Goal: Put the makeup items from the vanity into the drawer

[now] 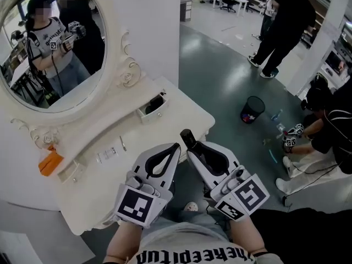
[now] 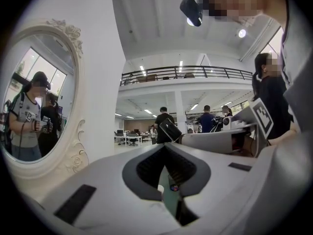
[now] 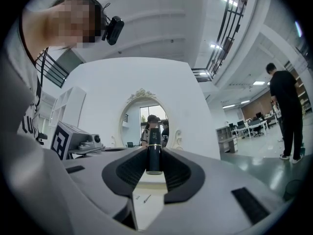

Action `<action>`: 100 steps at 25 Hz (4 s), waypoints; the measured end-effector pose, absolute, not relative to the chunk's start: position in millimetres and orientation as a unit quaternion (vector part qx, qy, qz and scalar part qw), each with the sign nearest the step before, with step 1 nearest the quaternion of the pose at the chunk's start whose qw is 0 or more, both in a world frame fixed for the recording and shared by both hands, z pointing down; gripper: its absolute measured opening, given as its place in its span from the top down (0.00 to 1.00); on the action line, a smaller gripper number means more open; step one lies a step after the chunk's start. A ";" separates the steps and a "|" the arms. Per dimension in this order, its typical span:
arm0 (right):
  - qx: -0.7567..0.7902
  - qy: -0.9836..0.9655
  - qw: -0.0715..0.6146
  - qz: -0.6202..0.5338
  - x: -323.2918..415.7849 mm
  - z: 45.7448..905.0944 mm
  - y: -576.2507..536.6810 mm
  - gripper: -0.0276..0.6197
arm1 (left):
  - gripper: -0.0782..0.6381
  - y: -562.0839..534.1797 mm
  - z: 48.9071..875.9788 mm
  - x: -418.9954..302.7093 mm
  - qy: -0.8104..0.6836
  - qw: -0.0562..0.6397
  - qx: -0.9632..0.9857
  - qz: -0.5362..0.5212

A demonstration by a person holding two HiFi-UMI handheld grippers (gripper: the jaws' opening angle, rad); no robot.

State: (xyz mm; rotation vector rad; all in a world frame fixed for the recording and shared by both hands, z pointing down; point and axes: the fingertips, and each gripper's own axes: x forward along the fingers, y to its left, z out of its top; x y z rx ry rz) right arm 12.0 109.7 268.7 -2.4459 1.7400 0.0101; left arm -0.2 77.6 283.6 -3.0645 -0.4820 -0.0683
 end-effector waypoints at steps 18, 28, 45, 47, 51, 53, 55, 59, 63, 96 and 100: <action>-0.795 0.601 0.083 0.008 45.6 272.2 145.3 0.77 | 0.83 112.1 287.5 28.3 -0.122 0.029 -0.992 -0.028; -0.783 0.616 0.086 -0.007 54.3 280.7 119.7 0.77 | 0.83 85.6 295.5 31.9 -0.095 0.021 -0.994 -0.043; -0.764 0.641 0.074 -0.006 86.5 273.6 37.6 0.77 | 0.83 1.6 286.8 59.6 -0.055 0.019 -0.998 -0.034; -0.765 0.640 0.072 -0.005 92.4 272.5 31.1 0.77 | 0.83 -5.5 285.1 65.9 -0.056 0.018 -0.998 -0.032; -0.768 0.637 0.068 -0.004 104.0 272.1 17.4 0.77 | 0.83 -19.7 284.6 78.0 -0.061 0.018 -0.998 -0.029; -0.769 0.635 0.066 -0.003 109.1 272.8 9.9 0.77 | 0.83 -26.8 285.8 83.3 -0.063 0.017 -0.997 -0.028; -0.770 0.635 0.064 -0.003 113.7 273.6 1.3 0.77 | 0.83 -34.7 286.5 88.1 -0.066 0.016 -0.997 -0.027; -0.770 0.635 0.060 -0.005 120.4 275.8 -18.1 0.77 | 0.83 -53.7 288.8 94.9 -0.065 0.012 -0.997 -0.027; -0.770 0.636 0.056 -0.006 125.9 276.3 -34.4 0.77 | 0.83 -70.0 290.4 99.7 -0.064 0.008 -0.998 -0.026; -0.717 0.696 0.031 -0.024 169.2 290.8 -81.9 0.77 | 0.83 -118.9 303.8 112.6 0.052 -0.010 -0.998 -0.036; -0.698 0.715 0.024 -0.026 176.4 291.9 -88.8 0.77 | 0.83 -122.7 304.2 116.7 0.079 -0.013 -0.996 -0.037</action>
